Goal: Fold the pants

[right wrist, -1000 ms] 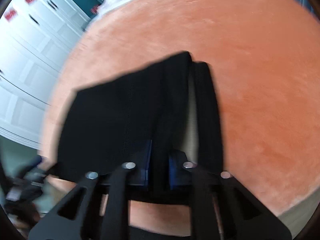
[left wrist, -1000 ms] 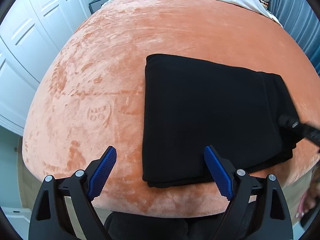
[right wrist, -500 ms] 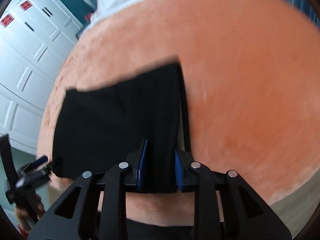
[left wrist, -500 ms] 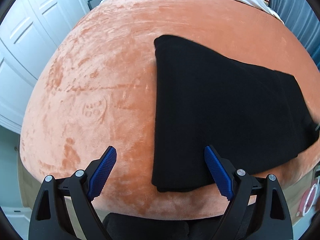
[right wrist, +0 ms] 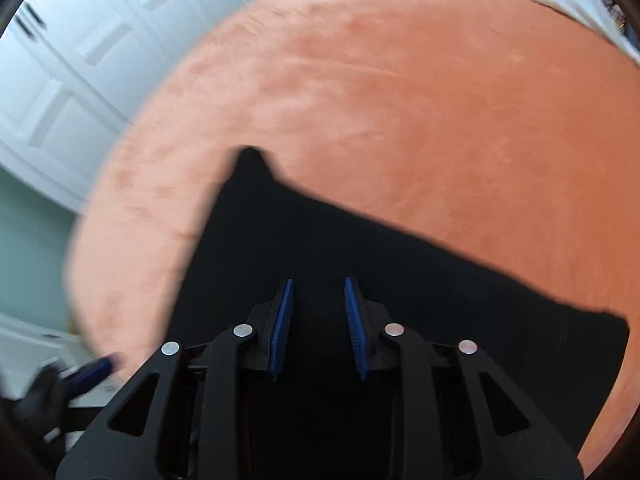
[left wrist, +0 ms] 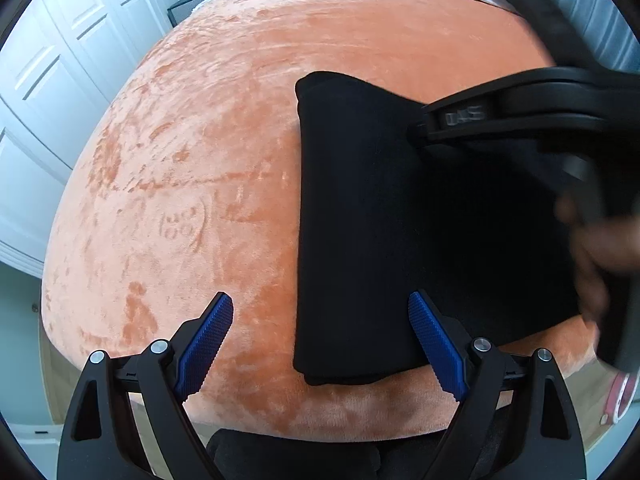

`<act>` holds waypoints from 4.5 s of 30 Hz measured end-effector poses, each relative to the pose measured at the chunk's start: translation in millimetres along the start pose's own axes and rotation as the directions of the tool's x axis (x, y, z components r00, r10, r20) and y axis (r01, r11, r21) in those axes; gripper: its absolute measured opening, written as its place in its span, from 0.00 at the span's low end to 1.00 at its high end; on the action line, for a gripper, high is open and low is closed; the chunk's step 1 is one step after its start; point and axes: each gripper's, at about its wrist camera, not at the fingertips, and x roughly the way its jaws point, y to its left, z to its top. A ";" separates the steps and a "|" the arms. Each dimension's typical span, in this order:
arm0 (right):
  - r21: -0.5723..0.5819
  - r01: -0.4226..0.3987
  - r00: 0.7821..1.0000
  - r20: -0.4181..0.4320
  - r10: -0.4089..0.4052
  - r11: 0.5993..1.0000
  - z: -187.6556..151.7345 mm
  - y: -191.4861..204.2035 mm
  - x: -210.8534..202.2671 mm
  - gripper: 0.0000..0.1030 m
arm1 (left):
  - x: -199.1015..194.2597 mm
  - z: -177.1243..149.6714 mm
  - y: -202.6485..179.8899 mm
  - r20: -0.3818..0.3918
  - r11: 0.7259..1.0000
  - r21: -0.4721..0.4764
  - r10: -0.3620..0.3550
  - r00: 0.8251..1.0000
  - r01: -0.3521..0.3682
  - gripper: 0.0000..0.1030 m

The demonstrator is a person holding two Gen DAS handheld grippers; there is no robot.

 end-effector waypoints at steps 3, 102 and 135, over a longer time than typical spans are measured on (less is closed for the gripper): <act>0.112 -0.013 0.999 0.051 0.007 0.994 2.4 -20.6 -22.3 0.26 | 1.7 0.3 0.8 0.001 1.000 0.008 -0.004 1.000 0.004 0.85; -0.014 -0.195 0.597 0.792 0.130 0.981 129.0 -83.8 -338.5 0.32 | -240.5 313.8 22.8 0.681 0.961 0.095 -0.252 0.687 0.258 0.25; 0.215 -0.313 0.821 0.550 0.150 0.925 190.1 -242.3 34.9 0.39 | 138.5 370.4 1.8 0.464 0.965 0.083 -0.259 0.847 0.250 0.36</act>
